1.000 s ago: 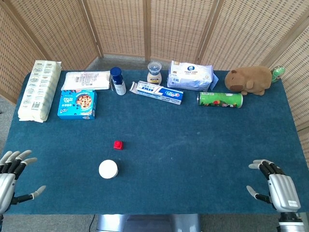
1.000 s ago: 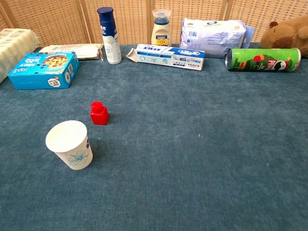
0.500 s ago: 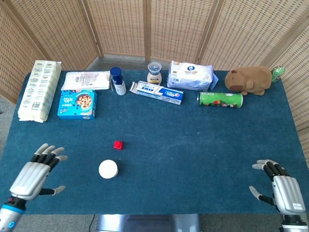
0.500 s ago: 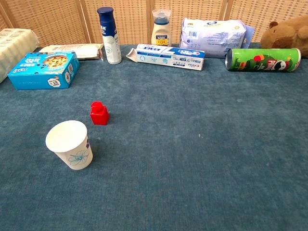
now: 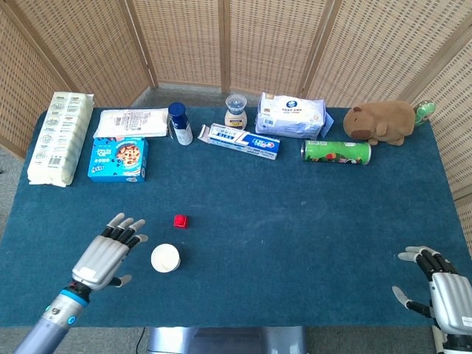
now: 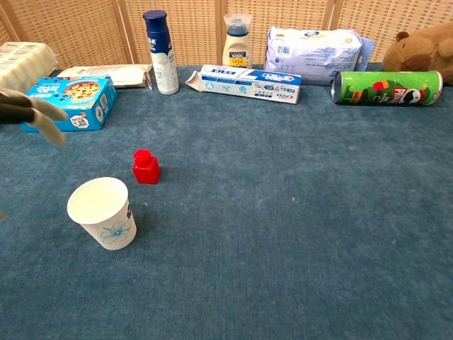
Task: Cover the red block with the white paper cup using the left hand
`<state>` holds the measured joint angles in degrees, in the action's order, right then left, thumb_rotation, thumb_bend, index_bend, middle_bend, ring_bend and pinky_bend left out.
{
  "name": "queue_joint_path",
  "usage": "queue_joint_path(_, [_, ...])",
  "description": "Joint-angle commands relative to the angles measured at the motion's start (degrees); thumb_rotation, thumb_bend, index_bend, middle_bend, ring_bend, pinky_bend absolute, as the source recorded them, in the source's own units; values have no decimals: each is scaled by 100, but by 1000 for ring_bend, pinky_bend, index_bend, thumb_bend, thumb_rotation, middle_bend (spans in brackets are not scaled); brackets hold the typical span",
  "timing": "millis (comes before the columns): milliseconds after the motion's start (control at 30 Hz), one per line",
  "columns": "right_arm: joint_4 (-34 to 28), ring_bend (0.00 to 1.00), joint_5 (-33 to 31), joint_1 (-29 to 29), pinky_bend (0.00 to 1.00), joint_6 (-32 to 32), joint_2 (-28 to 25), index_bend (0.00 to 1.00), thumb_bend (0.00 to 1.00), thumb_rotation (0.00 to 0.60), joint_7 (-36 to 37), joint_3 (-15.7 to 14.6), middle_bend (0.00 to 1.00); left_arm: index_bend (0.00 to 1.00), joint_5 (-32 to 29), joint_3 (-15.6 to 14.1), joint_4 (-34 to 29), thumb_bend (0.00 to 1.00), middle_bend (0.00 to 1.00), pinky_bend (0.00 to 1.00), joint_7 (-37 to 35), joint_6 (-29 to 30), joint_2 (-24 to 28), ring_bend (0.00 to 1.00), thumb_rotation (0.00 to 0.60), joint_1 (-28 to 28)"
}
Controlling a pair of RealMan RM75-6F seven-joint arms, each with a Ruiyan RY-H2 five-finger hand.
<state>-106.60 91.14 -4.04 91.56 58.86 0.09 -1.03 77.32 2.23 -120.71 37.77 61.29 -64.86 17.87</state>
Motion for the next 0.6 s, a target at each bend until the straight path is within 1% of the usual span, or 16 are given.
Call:
queue_joint_path(33, [-6, 221, -20, -13, 289, 11, -25, 337, 260, 600, 14, 8, 288, 235, -409, 62, 107, 145, 84, 0, 323, -154, -383, 0, 492, 230])
queue_joint_path(167, [-5, 221, -75, -35, 288, 16, -66, 337, 259, 600, 71, 16, 288, 235, -716, 83, 198, 146, 80, 0, 586, -133, -700, 0, 486, 374])
queue_joint_path(400, [49, 220, -107, -69, 288, 40, -106, 337, 259, 600, 170, 24, 288, 235, -1056, 98, 304, 145, 67, 0, 900, -75, -1087, 0, 484, 607])
queue_joint_path(600, [78, 221, -122, -94, 288, 58, -138, 337, 259, 600, 221, 27, 288, 235, -1306, 93, 381, 145, 65, 0, 1049, -56, -1315, 0, 484, 784])
